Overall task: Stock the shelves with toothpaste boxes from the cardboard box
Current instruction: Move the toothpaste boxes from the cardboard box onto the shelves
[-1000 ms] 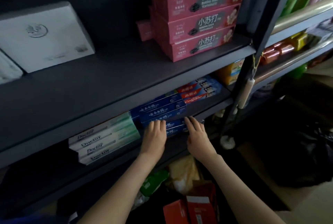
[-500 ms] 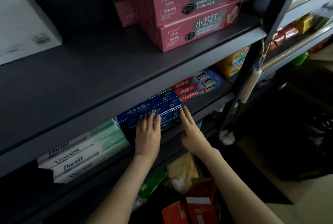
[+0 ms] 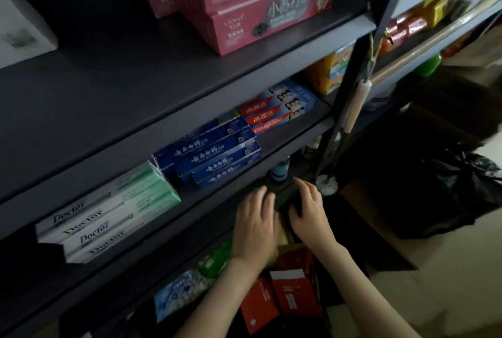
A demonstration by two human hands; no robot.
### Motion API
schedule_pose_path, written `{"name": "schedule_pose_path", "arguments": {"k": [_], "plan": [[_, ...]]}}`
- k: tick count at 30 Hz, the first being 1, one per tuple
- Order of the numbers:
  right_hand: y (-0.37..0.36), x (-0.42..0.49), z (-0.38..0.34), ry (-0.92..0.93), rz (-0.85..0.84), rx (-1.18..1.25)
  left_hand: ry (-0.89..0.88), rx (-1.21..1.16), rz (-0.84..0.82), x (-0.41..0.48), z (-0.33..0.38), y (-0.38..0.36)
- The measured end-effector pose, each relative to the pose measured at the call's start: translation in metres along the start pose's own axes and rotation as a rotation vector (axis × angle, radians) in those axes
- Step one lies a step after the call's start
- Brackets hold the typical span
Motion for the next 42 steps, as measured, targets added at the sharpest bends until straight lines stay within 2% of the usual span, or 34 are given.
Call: {"name": "schedule_pose_path", "arguments": {"k": [4, 8, 11, 19, 24, 27, 29, 33, 37, 42], "plan": [[0.007, -0.060, 0.064, -0.199, -0.091, -0.001, -0.061, -0.182, -0.283, -0.038, 0.060, -0.041], [0.019, -0.130, 0.132, -0.373, -0.123, 0.012, -0.114, -0.239, -0.509, -0.084, 0.118, -0.084], [0.025, -0.195, 0.191, -0.555, -0.139, 0.010, -0.136, -0.263, -0.752, -0.125, 0.162, -0.115], [0.010, -0.402, 0.363, -1.102, -0.123, 0.152, -0.368, -0.226, -1.060, -0.244, 0.259, -0.218], [-0.034, -0.503, 0.453, -1.297, -0.158, 0.231, -0.466, -0.224, -1.259, -0.325, 0.303, -0.300], [-0.075, -0.546, 0.504, -1.340, -0.224, 0.272, -0.516, -0.164, -1.349, -0.372, 0.315, -0.349], [-0.093, -0.554, 0.530, -1.338, -0.272, 0.208, -0.523, -0.107, -1.389, -0.398, 0.316, -0.379], [-0.126, -0.549, 0.580, -1.258, -0.311, 0.115, -0.463, -0.037, -1.453, -0.435, 0.310, -0.424], [-0.153, -0.541, 0.603, -1.194, -0.423, 0.023, -0.353, -0.025, -1.477, -0.452, 0.303, -0.438], [-0.130, -0.532, 0.587, -1.072, -0.446, -0.163, -0.324, -0.058, -1.413, -0.446, 0.310, -0.414]]}}
Point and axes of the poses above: each hand's wrist, its own x-axis towards the middle knuckle, its own y-axis out of the back of the hand, z = x × y, the point moved 4 cm from there along x, towards the middle knuckle, and after that the axes turned 4 degrees about -y, right-handed, at the moved point
